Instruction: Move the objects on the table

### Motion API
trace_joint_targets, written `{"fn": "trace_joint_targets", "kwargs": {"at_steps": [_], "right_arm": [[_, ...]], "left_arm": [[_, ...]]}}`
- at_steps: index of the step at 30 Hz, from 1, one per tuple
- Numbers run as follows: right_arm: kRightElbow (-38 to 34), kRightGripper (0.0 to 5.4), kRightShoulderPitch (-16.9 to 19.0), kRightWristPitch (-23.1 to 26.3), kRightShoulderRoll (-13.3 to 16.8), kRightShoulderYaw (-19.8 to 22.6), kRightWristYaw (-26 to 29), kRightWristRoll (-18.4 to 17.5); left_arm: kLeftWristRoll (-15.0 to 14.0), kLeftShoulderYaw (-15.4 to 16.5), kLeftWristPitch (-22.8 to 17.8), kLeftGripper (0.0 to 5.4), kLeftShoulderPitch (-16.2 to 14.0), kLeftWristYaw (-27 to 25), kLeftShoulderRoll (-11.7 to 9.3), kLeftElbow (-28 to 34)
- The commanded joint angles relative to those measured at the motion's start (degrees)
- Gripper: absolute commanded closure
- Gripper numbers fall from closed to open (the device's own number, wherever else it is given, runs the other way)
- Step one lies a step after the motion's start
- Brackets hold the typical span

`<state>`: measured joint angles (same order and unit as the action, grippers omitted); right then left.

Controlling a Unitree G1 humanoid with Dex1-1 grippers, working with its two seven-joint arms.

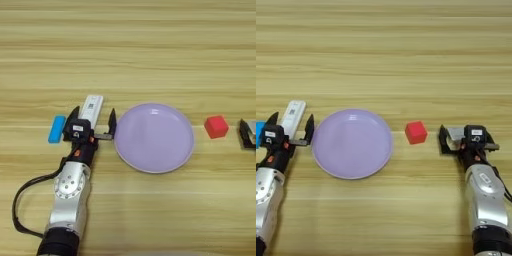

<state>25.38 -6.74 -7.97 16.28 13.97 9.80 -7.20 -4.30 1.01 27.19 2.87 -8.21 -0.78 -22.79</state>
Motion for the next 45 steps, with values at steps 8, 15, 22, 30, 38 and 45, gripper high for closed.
{"fn": "trace_joint_targets", "kwargs": {"at_steps": [8, 15, 22, 30, 38, 45], "right_arm": [[2.94, 0.03, -1.5, 3.97, -0.15, 0.29, 1.02, -1.25], [2.0, 0.31, -1.02, 7.51, -0.75, -0.05, 1.91, -2.92], [-0.23, 1.11, -0.19, 9.15, -0.81, -0.93, 2.09, -2.83], [-1.64, 1.94, 0.4, 9.62, -0.76, -1.61, 2.12, -2.46], [-2.26, 2.82, 0.56, 9.7, -0.72, -1.87, 1.91, -2.28], [-2.44, 2.93, 0.59, 9.61, -0.69, -1.85, 1.85, -2.29]], "left_arm": [[0.33, 0.09, -0.73, 0.0, -0.48, 0.06, -0.26, 0.33], [0.3, 0.15, -0.74, 0.0, -0.46, 0.05, -0.3, 0.32], [0.27, 0.28, -0.64, 0.0, -0.25, 0.01, -0.35, -0.04], [0.29, 0.35, -0.64, 0.0, -0.25, 0.04, -0.31, -0.01], [0.23, 0.46, -0.64, 0.0, -0.13, 0.02, -0.37, -0.14], [0.28, 0.49, -0.73, 0.0, -0.13, 0.05, -0.33, -0.04]]}}
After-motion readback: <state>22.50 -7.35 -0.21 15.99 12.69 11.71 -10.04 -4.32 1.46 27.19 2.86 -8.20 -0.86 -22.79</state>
